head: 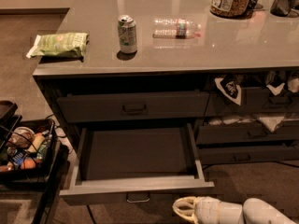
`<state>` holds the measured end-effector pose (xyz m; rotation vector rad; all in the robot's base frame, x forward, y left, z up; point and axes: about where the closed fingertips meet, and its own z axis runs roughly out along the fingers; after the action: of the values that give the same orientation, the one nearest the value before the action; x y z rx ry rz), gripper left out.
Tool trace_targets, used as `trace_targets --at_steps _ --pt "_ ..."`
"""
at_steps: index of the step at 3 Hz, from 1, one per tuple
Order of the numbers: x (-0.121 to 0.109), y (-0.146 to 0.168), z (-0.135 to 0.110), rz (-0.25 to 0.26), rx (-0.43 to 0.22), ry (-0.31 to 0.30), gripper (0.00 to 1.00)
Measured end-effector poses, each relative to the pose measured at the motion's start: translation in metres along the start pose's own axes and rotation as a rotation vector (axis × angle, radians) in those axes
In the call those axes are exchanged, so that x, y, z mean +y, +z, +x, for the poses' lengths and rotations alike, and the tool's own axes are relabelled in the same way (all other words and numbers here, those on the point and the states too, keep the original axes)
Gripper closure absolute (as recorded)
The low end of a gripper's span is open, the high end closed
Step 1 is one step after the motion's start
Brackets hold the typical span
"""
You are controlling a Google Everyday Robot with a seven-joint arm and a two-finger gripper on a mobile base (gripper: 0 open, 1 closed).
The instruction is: Close middle drawer
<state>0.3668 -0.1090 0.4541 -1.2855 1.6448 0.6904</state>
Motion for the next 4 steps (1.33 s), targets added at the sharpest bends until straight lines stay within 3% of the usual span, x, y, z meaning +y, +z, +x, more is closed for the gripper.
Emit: trace_targets --at_steps 1,3,4 --pt "-0.016 -0.001 -0.001 0.043 -0.001 -0.041 1.00" --pt "-0.007 0.003 0.003 0.033 0.017 -0.030 1.00" --pt "-0.003 0.015 0.028 0.089 0.021 -0.004 1.00"
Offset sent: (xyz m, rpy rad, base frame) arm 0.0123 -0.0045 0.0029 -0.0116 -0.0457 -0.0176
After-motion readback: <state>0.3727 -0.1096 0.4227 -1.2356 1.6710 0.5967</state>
